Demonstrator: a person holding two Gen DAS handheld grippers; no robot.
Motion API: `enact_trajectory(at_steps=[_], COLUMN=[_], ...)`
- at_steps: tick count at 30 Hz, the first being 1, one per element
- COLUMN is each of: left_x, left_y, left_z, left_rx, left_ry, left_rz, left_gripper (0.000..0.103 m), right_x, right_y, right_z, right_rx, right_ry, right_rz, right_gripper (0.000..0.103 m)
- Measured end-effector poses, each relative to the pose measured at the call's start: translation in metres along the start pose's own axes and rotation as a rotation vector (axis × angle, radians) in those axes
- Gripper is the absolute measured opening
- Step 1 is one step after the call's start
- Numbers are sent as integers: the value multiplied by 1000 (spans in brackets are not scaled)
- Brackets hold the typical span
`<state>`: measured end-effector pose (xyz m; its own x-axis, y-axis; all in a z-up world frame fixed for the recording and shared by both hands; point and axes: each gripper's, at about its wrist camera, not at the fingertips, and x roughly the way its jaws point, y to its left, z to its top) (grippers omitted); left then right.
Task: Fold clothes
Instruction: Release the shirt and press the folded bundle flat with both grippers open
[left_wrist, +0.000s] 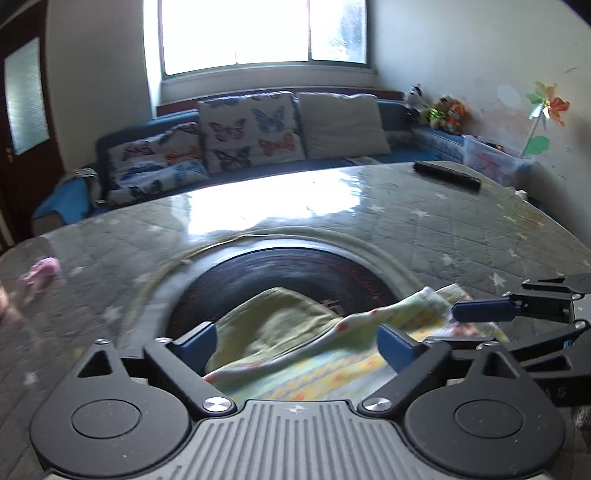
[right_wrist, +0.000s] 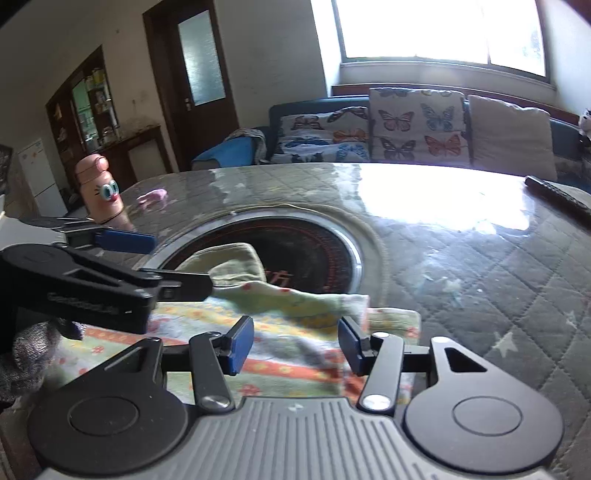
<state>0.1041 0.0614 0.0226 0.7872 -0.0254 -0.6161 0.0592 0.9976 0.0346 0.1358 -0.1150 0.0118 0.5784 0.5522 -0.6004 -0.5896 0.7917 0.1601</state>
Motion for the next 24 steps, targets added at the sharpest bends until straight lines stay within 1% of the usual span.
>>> enact_trajectory(at_steps=[1,3,4,8,11,13,16,18,19,24], left_x=[-5,-14,-19,-33,-42,-47,-54,-56,-57,-62], left_y=[3,8,11,20,26,25,23,22,21,25], left_z=[-4,-11,-14,-32,-45,-54,-68,-76,-80,-91], left_rx=[-2,-6,-8,-19,-28,-22,-9,-3,-1,-31], left_ry=[-1,-3,-4,15,37,42,49,53,54,50], left_rz=[12,35,46,80,97,104,117,125,129,131], left_gripper=[103,103,103,103,103,103,103,103,103,103], right_x=[0,0,0,1,0,0,-2,-4,-4,-13], right_y=[4,12,16,30,41,50,58,60,60,59], right_z=[0,-1,-2,-6,-11,-16,-23,-28,-31,-42], right_rx=[-8,-24,-32,-65,-101,-135,-173,-184,-191,-198], right_ry=[2,5,6,9,14,20,24,28,30,28], right_rz=[4,12,16,36,50,47,43,40,38,29], right_gripper=[57,64,66,81,84,90,92,96,96,102])
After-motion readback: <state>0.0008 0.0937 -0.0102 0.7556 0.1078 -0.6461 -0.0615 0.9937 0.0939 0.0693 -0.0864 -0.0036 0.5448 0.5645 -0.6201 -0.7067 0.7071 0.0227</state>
